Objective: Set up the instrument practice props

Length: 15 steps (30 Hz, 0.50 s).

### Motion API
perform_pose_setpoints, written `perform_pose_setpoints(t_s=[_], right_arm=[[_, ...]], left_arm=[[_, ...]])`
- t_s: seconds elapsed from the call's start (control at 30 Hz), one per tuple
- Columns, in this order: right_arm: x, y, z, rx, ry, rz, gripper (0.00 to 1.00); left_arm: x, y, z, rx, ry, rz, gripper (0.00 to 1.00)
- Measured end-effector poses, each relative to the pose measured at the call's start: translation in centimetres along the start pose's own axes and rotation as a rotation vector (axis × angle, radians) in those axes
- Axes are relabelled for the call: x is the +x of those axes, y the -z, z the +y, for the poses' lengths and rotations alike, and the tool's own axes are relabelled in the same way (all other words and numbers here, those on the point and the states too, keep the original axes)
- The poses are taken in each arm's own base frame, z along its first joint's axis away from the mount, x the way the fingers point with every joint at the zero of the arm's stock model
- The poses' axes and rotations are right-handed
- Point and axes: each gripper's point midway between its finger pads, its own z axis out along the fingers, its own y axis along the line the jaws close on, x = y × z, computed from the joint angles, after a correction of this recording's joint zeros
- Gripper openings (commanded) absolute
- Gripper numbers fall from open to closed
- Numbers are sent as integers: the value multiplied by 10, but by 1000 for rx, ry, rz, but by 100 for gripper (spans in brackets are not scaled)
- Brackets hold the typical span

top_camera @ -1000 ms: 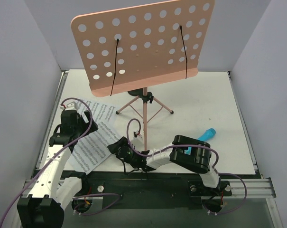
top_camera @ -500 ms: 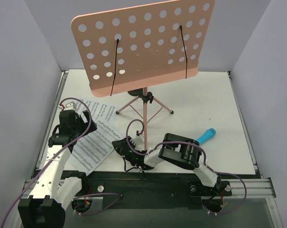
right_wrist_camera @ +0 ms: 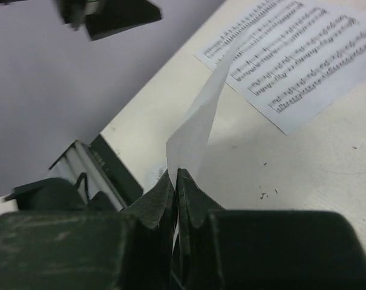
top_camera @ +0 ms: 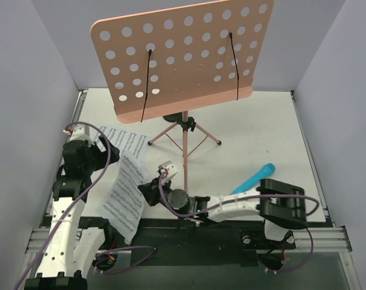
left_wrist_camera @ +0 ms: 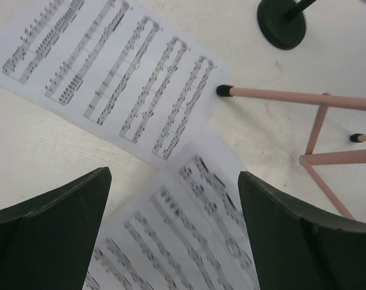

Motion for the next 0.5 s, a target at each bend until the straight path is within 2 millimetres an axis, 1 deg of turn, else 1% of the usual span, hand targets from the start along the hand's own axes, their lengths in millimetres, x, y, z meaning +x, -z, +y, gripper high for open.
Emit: perform_pose_setpoints(t_s=[0.03, 0.07, 0.1, 0.13, 0.23, 0.3, 0.4, 0.5], right_arm=[[-13, 14, 14, -45, 24, -9, 0], [-26, 30, 24, -83, 43, -17, 0], [-37, 44, 29, -109, 61, -23, 0], [-48, 58, 29, -125, 78, -27, 0], [-72, 94, 12, -115, 144, -8, 0], [-91, 118, 2, -103, 186, 8, 0], [-121, 157, -14, -94, 233, 15, 0], [-160, 201, -21, -127, 248, -18, 0]], left_arm=[[-10, 4, -6, 18, -5, -22, 97], [-20, 9, -11, 34, -10, -47, 97], [-31, 13, -16, 48, -17, -71, 97], [-40, 17, -20, 59, -24, -93, 97], [-58, 26, -29, 85, -46, -135, 97], [-64, 30, -33, 101, -55, -148, 97], [-65, 29, -36, 118, -65, -144, 97], [-62, 25, -38, 137, -68, -119, 92]])
